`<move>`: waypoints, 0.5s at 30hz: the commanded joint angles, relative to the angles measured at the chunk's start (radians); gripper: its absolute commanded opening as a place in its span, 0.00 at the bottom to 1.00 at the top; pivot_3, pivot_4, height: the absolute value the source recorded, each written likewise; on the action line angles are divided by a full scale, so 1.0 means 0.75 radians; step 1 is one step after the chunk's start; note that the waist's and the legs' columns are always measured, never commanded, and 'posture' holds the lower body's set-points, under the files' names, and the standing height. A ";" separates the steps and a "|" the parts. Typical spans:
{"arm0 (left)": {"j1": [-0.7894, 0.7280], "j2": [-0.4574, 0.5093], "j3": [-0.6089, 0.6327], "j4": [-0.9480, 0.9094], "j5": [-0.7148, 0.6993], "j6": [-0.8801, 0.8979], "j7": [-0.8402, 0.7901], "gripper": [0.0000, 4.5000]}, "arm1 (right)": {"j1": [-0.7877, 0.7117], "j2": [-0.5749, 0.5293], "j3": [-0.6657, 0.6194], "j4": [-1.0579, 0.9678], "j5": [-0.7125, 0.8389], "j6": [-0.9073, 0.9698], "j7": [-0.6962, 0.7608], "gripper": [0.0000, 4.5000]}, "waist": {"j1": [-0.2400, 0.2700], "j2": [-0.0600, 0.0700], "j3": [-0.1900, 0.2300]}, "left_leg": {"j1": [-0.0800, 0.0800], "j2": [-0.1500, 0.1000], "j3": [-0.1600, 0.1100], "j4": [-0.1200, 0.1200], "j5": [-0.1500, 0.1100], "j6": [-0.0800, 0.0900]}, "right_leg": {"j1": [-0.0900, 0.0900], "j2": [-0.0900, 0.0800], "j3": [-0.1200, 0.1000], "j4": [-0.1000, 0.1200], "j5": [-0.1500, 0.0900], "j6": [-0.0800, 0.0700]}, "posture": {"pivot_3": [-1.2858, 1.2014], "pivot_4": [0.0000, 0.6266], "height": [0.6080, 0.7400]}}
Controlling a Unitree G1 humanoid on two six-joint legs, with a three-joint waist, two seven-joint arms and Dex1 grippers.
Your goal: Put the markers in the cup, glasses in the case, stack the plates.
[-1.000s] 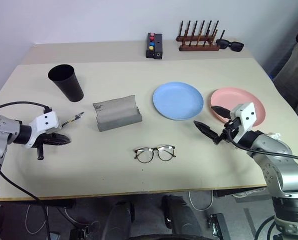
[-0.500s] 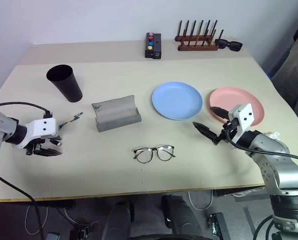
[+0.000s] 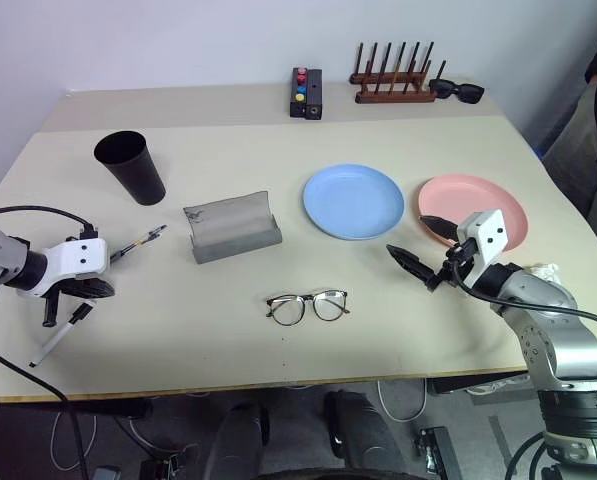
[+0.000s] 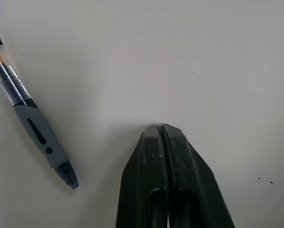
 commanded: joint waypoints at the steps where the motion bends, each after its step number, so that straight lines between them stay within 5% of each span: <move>1: 0.022 -0.040 0.104 -0.125 -0.125 0.151 0.015 0.01 | -0.020 0.004 -0.010 -0.015 0.003 -0.027 0.007 1.00 | 0.001 0.000 0.000 | 0.000 0.000 0.000 0.000 0.000 0.000 | 0.000 0.000 0.000 0.000 0.000 0.000 | 0.52 0.24 0.96; 7: 0.089 -0.028 0.229 -0.345 -0.255 0.426 0.048 0.06 | -0.027 0.005 -0.002 -0.014 -0.001 -0.023 0.012 1.00 | 0.001 -0.002 0.001 | -0.007 0.000 -0.004 0.009 0.000 0.000 | 0.000 0.000 -0.002 0.001 0.000 0.001 | 0.52 0.24 0.96; 9: 0.144 0.020 0.286 -0.398 -0.271 0.509 0.073 0.19 | -0.024 0.006 -0.004 -0.020 0.001 -0.020 0.010 1.00 | -0.006 -0.002 0.001 | -0.007 0.000 -0.004 0.009 0.000 0.000 | 0.000 0.000 -0.002 0.001 0.000 0.001 | 0.52 0.24 0.96; 14: 0.368 0.136 0.448 -0.474 -0.300 0.636 0.130 0.74 | -0.005 0.005 -0.007 -0.038 0.003 -0.013 0.007 1.00 | -0.008 -0.002 0.002 | -0.006 0.001 -0.004 0.009 -0.001 0.001 | -0.002 0.001 -0.002 0.001 -0.001 0.000 | 0.52 0.24 0.96; 15: 0.440 0.156 0.486 -0.501 -0.312 0.665 0.119 0.74 | -0.004 0.005 -0.007 -0.039 0.004 -0.011 0.007 1.00 | -0.007 -0.002 0.002 | -0.006 0.001 -0.003 0.009 -0.001 0.001 | -0.002 0.001 -0.002 0.001 -0.001 0.000 | 0.52 0.24 0.96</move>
